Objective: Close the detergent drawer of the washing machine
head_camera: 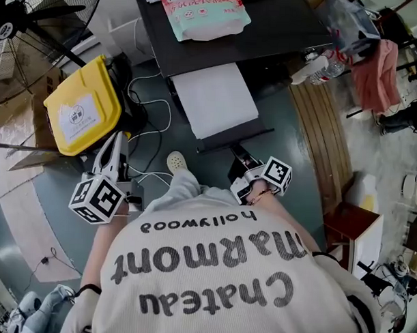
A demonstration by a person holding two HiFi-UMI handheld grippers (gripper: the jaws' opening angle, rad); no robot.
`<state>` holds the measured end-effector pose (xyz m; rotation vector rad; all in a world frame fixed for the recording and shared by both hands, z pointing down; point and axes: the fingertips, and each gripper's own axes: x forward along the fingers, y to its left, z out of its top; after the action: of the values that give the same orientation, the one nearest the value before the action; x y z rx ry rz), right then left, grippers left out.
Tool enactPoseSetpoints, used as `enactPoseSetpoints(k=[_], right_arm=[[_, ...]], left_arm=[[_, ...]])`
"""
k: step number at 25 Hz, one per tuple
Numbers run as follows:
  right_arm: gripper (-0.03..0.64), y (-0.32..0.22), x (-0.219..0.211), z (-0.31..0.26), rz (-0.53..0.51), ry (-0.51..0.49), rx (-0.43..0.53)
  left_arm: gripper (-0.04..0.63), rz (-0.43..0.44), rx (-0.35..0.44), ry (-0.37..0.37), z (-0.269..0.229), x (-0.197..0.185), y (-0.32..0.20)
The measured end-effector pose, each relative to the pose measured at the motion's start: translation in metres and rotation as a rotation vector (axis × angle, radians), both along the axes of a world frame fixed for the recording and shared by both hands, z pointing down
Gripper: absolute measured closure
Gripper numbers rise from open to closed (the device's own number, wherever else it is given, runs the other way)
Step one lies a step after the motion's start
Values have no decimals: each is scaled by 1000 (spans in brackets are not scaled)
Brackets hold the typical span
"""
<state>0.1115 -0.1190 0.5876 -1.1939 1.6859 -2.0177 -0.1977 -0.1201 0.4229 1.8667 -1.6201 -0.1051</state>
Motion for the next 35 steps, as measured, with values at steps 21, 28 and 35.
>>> enactPoseSetpoints(k=[21, 28, 35], right_arm=[[540, -21, -3, -7, 56, 14, 6], [540, -25, -3, -4, 73, 20, -14], [540, -35, -10, -6, 75, 31, -28]], left_arm=[[588, 61, 62, -7, -21, -31, -61], [588, 74, 72, 10, -19, -35, -80], [588, 76, 90, 18, -21, -41, -92]])
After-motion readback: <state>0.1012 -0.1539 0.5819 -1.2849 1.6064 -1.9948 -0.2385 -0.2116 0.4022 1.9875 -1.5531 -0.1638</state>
